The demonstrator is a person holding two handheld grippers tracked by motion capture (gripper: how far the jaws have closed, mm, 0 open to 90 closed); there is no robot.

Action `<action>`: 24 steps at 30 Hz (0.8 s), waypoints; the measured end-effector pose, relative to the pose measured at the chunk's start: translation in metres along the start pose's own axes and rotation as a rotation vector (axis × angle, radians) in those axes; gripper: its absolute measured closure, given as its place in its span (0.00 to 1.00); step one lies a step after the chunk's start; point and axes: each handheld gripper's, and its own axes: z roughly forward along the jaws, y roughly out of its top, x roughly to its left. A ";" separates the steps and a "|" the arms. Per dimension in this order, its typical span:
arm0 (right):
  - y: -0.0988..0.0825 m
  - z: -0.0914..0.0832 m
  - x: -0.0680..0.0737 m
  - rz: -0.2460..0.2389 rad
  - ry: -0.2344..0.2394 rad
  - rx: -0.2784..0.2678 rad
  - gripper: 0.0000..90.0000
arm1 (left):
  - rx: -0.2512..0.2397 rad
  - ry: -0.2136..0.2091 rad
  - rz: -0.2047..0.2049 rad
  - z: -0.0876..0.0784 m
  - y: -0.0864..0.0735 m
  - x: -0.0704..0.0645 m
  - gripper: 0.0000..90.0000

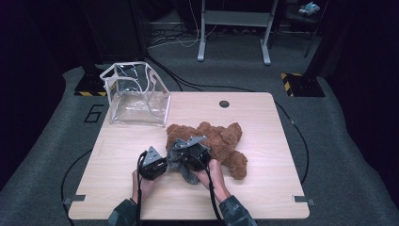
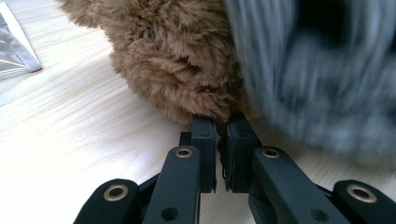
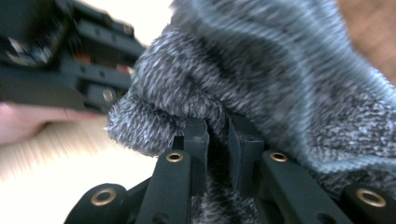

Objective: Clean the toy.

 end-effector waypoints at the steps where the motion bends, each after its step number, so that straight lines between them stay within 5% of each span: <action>1: -0.003 0.003 0.000 0.001 0.004 0.007 0.89 | -0.006 0.004 0.000 0.000 0.000 0.000 0.94; 11: -0.015 0.011 0.002 0.050 0.015 0.053 0.92 | -0.010 0.004 0.002 0.000 0.000 0.000 0.94; 24: 0.014 -0.042 -0.010 0.028 -0.054 -0.117 0.93 | 0.001 -0.007 0.006 -0.001 0.000 0.000 0.94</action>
